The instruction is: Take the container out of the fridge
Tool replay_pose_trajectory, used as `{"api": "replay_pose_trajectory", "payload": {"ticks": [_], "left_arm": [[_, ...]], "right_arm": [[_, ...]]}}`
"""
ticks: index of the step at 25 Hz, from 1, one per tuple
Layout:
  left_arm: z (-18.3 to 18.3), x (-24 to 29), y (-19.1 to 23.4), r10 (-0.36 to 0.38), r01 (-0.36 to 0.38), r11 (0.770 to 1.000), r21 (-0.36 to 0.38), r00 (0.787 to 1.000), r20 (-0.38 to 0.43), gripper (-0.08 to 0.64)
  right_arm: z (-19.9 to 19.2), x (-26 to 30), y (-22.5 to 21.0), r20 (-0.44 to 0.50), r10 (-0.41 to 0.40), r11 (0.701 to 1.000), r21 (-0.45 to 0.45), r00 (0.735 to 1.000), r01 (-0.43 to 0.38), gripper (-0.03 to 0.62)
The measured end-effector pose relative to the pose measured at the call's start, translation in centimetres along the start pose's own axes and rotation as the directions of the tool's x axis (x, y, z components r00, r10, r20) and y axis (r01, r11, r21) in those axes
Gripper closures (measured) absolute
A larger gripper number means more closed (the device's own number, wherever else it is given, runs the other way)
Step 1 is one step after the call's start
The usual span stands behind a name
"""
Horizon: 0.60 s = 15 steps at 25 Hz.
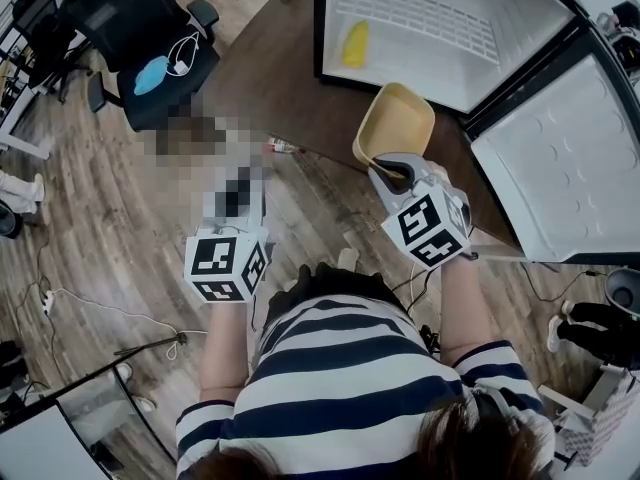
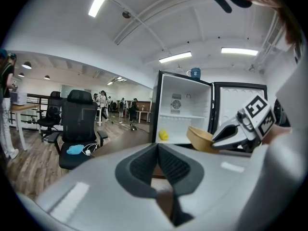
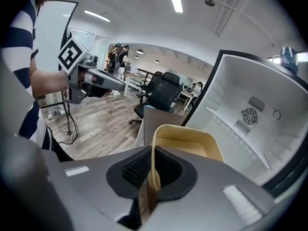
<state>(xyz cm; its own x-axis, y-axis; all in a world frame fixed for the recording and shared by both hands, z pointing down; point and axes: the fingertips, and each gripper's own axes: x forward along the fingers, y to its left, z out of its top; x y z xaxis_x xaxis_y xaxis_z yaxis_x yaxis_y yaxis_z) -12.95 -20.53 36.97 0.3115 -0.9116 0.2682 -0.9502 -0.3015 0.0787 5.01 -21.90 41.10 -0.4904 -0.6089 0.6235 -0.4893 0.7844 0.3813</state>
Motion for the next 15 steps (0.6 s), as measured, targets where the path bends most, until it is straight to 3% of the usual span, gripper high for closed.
{"api": "replay_pose_trajectory", "payload": {"ticks": [15], "left_arm": [[-1.2,-0.2,0.7,0.016,-0.016,1.000,-0.008,1.000,-0.025,0.560]], "right_arm": [[-1.1,-0.1,2.0,-0.026,0.030,1.000,0.002,0.999,-0.030,0.577]]}}
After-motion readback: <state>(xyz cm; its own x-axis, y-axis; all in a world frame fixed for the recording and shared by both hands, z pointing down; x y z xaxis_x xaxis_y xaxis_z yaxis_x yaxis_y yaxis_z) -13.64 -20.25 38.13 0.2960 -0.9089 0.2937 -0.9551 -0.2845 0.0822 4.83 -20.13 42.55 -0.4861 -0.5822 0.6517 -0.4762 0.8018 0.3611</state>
